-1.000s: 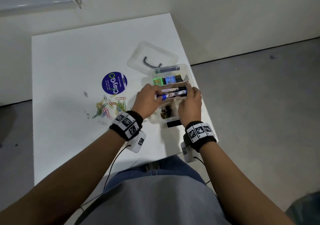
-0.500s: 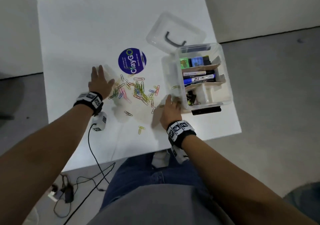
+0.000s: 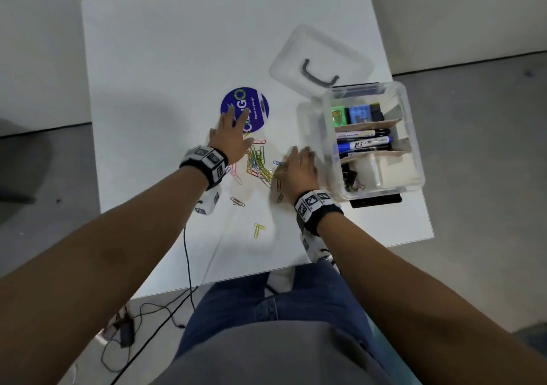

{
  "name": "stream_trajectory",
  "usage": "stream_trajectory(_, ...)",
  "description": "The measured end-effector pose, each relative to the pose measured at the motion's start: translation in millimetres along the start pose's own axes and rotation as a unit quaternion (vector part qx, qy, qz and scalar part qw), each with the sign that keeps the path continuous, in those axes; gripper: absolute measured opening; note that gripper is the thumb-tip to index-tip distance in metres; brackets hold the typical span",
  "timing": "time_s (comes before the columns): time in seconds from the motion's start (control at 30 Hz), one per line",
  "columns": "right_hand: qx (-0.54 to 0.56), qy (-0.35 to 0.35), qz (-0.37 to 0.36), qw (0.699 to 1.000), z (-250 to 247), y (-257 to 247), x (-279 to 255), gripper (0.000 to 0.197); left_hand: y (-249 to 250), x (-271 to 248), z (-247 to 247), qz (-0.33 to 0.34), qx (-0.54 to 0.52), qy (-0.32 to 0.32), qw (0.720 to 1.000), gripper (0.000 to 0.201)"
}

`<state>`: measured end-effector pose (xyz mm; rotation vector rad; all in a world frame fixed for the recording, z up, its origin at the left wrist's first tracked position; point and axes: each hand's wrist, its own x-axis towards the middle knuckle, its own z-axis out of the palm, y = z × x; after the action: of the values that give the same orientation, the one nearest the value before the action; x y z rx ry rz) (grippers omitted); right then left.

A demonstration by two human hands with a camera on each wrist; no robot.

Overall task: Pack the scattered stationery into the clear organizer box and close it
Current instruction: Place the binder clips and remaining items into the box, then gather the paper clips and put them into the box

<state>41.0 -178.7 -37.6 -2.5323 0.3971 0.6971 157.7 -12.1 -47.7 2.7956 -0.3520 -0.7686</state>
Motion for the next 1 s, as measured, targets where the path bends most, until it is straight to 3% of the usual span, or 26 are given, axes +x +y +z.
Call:
stream_trajectory(0.1, -0.039, -0.012, -0.129, 0.991, 16.9, -5.1, -10.5, 0.057, 8.2, -2.4, 2.9, 0.008, 0.062, -0.046, 0.997, 0.071)
stream_trajectory(0.2, -0.029, 0.040, -0.191, 0.980, 15.7, 0.8, -21.6, 0.047, 2.7, -32.1, 17.2, 0.096, 0.060, -0.061, 0.992, 0.068)
stream_trajectory(0.27, -0.038, 0.069, -0.134, 0.988, 7.1, 8.1, -28.8, 0.061, -11.8, -53.5, 20.7, 0.145, 0.017, -0.030, 0.989, 0.067)
stream_trajectory(0.37, -0.040, 0.020, 0.011, 0.999, -1.5, 19.1, -36.2, 0.095, -40.0, -73.0, 15.0, 0.063, -0.010, 0.008, 0.998, 0.092)
stream_trajectory(0.43, -0.041, -0.005, 0.019, 0.999, -0.2, 16.0, -35.9, 0.104, -53.5, -80.2, 12.8, -0.003, 0.020, -0.013, 1.000, 0.113)
stream_trajectory(0.53, -0.026, -0.024, -0.012, 0.999, 6.2, -5.9, -22.9, 0.100, -54.5, -82.2, 20.2, -0.005, 0.003, -0.015, 1.000, 0.119)
stream_trajectory(0.63, -0.016, -0.033, -0.038, 0.999, 8.8, -31.9, -5.8, 0.073, -33.6, -73.6, 21.1, 0.020, -0.072, -0.004, 0.997, 0.100)
stream_trajectory(0.73, -0.042, -0.018, -0.081, 0.996, 8.9, -48.0, 3.8, 0.043, -13.5, -62.7, 19.8, 0.026, -0.091, 0.015, 0.995, 0.069)
stream_trajectory(0.87, -0.056, -0.020, -0.091, 0.994, 0.0, -47.4, 8.3, 0.041, -3.9, -58.8, 18.8, 0.022, -0.095, 0.042, 0.994, 0.029)
stream_trajectory(1.0, 0.004, 0.004, -0.080, 0.997, -15.4, -36.0, 3.3, 0.038, -9.3, -68.5, 14.3, 0.000, -0.131, 0.072, 0.989, 0.015)
